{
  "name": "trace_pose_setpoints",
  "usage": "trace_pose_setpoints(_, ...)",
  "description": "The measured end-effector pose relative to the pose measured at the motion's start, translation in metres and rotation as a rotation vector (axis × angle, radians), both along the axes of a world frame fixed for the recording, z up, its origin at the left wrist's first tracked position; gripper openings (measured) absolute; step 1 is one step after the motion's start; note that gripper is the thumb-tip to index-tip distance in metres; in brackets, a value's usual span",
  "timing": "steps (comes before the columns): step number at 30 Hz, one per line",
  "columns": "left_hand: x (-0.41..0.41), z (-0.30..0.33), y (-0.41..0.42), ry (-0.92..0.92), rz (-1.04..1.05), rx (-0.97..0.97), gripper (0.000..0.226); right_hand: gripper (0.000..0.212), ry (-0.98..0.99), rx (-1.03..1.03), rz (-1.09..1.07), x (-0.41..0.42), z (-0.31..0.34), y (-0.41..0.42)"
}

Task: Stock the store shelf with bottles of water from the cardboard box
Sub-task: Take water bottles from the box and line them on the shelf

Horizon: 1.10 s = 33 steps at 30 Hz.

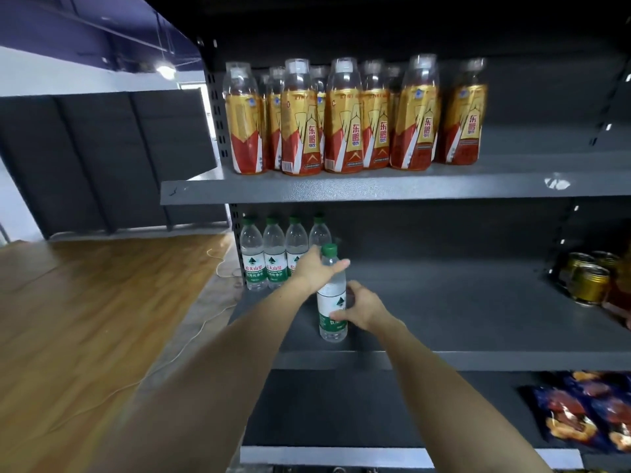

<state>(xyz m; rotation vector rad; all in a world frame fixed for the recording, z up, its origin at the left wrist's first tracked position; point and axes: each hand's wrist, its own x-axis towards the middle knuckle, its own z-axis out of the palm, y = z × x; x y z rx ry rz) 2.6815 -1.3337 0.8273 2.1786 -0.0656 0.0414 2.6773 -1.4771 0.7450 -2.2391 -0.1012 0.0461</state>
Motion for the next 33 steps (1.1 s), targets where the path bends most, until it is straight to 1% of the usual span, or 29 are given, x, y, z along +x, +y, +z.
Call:
trace_pose_setpoints(2,0.018,-0.004,-0.009,-0.025,0.045,0.005,0.078,0.075,0.020,0.047,0.068,0.008,-0.003,-0.003)
trace_pose_setpoints(4,0.036,-0.011,-0.012,-0.028,0.080,-0.003,0.081,0.072,0.020,0.072,0.092,0.014,-0.006,-0.002)
trace_pose_setpoints(5,0.032,-0.005,-0.014,-0.021,0.091,-0.038,0.085,0.070,0.014,0.082,0.086,0.017,-0.008,-0.001)
trace_pose_setpoints(7,0.029,0.000,-0.015,0.030,0.058,-0.168,0.093,0.070,-0.014,0.111,0.047,0.020,-0.013,0.003)
trace_pose_setpoints(9,0.028,0.001,-0.014,0.077,-0.006,-0.228,0.086,0.069,-0.052,0.108,-0.022,0.022,-0.019,0.007)
trace_pose_setpoints(12,0.034,-0.004,-0.011,0.035,-0.029,-0.220,0.061,0.067,-0.084,0.043,-0.103,0.026,-0.025,0.013)
trace_pose_setpoints(13,0.035,-0.004,-0.010,0.002,-0.007,-0.172,0.054,0.066,-0.088,0.013,-0.116,0.030,-0.024,0.016)
trace_pose_setpoints(16,0.043,-0.012,-0.002,-0.126,0.051,0.064,0.048,0.062,-0.112,-0.098,-0.136,0.044,-0.021,0.019)
trace_pose_setpoints(18,0.050,-0.020,0.005,-0.158,0.059,0.187,0.045,0.061,-0.111,-0.129,-0.151,0.055,-0.021,0.018)
trace_pose_setpoints(24,0.069,-0.042,0.023,-0.111,0.075,0.350,0.026,0.060,-0.082,-0.069,-0.233,0.092,-0.022,0.004)
trace_pose_setpoints(29,0.085,-0.059,0.029,-0.052,0.076,0.490,0.020,0.059,-0.057,-0.090,-0.263,0.125,-0.021,-0.002)
trace_pose_setpoints(33,0.101,-0.066,0.024,-0.054,0.050,0.624,0.018,0.058,-0.055,-0.066,-0.244,0.148,-0.022,0.002)
